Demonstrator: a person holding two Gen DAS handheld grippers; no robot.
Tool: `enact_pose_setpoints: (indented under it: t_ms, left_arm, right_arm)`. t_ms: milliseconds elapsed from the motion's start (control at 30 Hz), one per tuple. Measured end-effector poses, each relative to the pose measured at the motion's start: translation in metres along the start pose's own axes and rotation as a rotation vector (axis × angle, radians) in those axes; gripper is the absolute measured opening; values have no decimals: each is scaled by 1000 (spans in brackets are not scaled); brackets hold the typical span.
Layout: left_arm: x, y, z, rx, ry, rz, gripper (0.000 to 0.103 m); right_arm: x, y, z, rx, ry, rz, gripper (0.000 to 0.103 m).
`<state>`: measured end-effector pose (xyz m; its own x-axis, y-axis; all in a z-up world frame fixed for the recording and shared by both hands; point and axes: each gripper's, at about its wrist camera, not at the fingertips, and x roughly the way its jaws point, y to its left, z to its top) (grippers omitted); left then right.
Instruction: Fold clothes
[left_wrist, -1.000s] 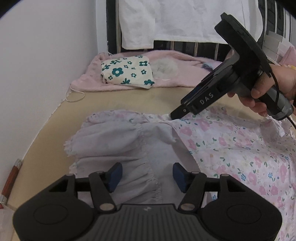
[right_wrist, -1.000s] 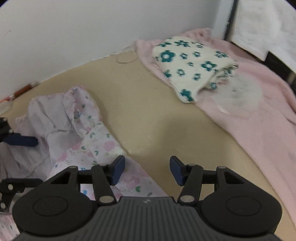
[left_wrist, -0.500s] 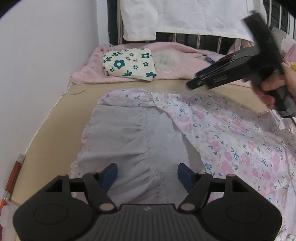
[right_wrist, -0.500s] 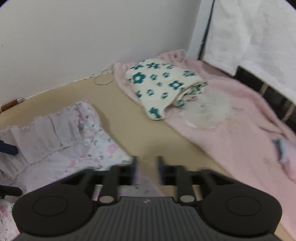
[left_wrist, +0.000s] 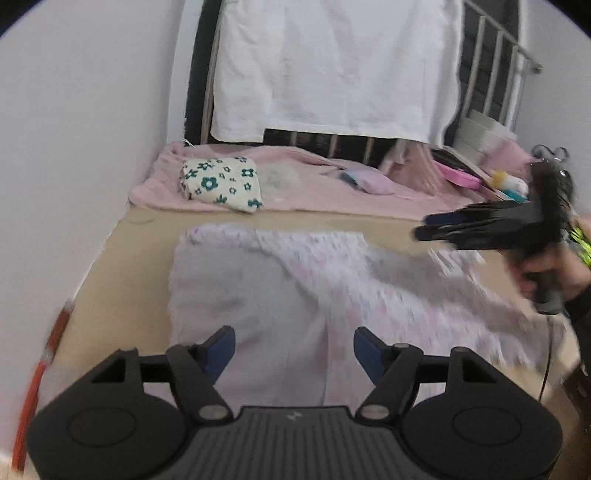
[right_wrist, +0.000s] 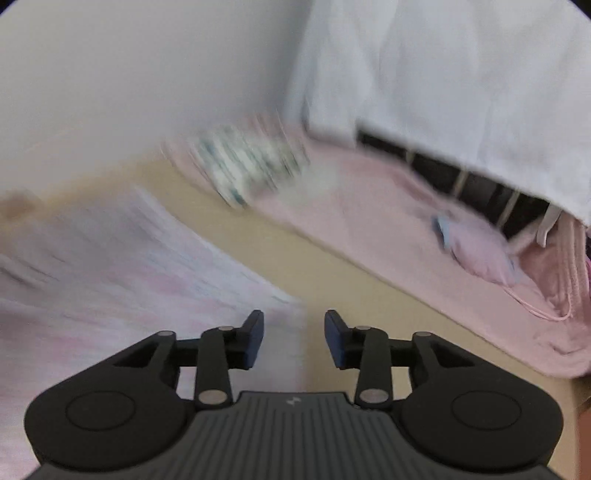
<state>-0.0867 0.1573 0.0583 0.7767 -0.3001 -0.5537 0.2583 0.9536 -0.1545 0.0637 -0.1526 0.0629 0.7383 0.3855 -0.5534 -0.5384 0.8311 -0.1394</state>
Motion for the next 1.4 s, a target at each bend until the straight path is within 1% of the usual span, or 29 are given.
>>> enact_pose_setpoints:
  t_ms: [67, 100, 133, 167, 233, 300, 333, 400, 500, 533, 567, 600, 633, 667, 733, 767, 833, 867, 933, 967, 1000, 1067, 1133, 1167, 1200, 1267, 1333, 1367, 1400]
  left_arm:
    - [-10, 5, -22, -36, -26, 12, 66]
    - [-10, 0, -28, -30, -29, -13, 61]
    - [-9, -4, -34, -22, -32, -40, 58]
    - [-5, -10, -39, 12, -21, -45, 57]
    - [4, -21, -48, 83, 4, -51, 56]
    - [15, -23, -53, 96, 72, -13, 49]
    - [13, -22, -55, 96, 78, -14, 48]
    - [10, -19, -61, 95, 87, -17, 50]
    - [3, -17, -65, 98, 98, -16, 50]
    - [0, -16, -66, 107, 89, -40, 50]
    - [-4, -15, -66, 116, 80, -66, 50]
    - [-7, -13, -66, 124, 70, -91, 54]
    - [-11, -13, -66, 153, 50, -116, 57]
    - [-9, -12, -66, 162, 54, -123, 64]
    - [-4, -11, -66, 178, 67, -135, 66]
    - [-2, -10, -66, 185, 73, -140, 65]
    - [4, -8, -66, 200, 85, -152, 62]
    - [7, -6, -65, 188, 103, -148, 59]
    - [10, -7, -63, 190, 114, -148, 59]
    - [10, -8, -62, 200, 125, -144, 59]
    - [11, -10, -61, 211, 136, -140, 59]
    - [3, -14, -53, 223, 120, -164, 57]
    - [-5, -19, -45, 235, 103, -189, 59]
    - [-10, -21, -36, 241, 50, -215, 61]
    - [-10, -24, -25, 247, 16, -217, 66]
    - [3, -29, -6, 254, 29, -166, 68]
    - [34, -26, 10, 247, 85, -118, 67]
    - [51, -19, 16, 208, 126, -96, 58]
    - [69, -12, 19, 167, 181, -57, 37]
  right_arm:
    - [-44, 22, -23, 33, -42, 88, 43]
    - [-57, 37, -38, 48, -37, 94, 43]
    - [-65, 52, -51, 63, -13, 81, 43]
    - [-70, 67, -64, 77, 7, 66, 42]
    - [-76, 90, -85, 140, 19, 92, 42]
    - [-75, 105, -103, 185, 46, 110, 38]
    - [-75, 110, -110, 197, 59, 103, 38]
    - [-81, 110, -117, 214, 65, 86, 38]
    - [-87, 106, -122, 188, 106, 80, 38]
    - [-89, 106, -122, 163, 116, 57, 38]
    - [-94, 106, -123, 148, 104, 60, 38]
    - [-102, 107, -123, 143, 66, 95, 40]
    - [-109, 109, -124, 131, 34, 129, 42]
    - [-112, 112, -126, 111, 9, 163, 46]
    - [-117, 118, -129, 73, -30, 217, 47]
    - [-114, 121, -132, 59, -32, 219, 46]
    - [-106, 123, -137, 49, -15, 215, 39]
    - [-101, 124, -140, 47, -3, 210, 28]
    - [-100, 124, -144, 53, -11, 189, 15]
    - [-101, 122, -145, 57, -7, 193, 0]
    - [-104, 121, -144, 67, -7, 193, 0]
    - [-122, 116, -140, 100, -43, 207, 0]
    - [-134, 113, -136, 103, -60, 211, 0]
    - [-136, 111, -135, 96, -57, 210, 0]
    - [-136, 111, -134, 86, -51, 206, 1]
    - [-133, 114, -134, 56, -32, 197, 1]
    - [-129, 118, -133, 39, -12, 189, 1]
    - [-129, 119, -134, 34, -5, 182, 1]
    - [-129, 119, -135, 28, 1, 172, 1]
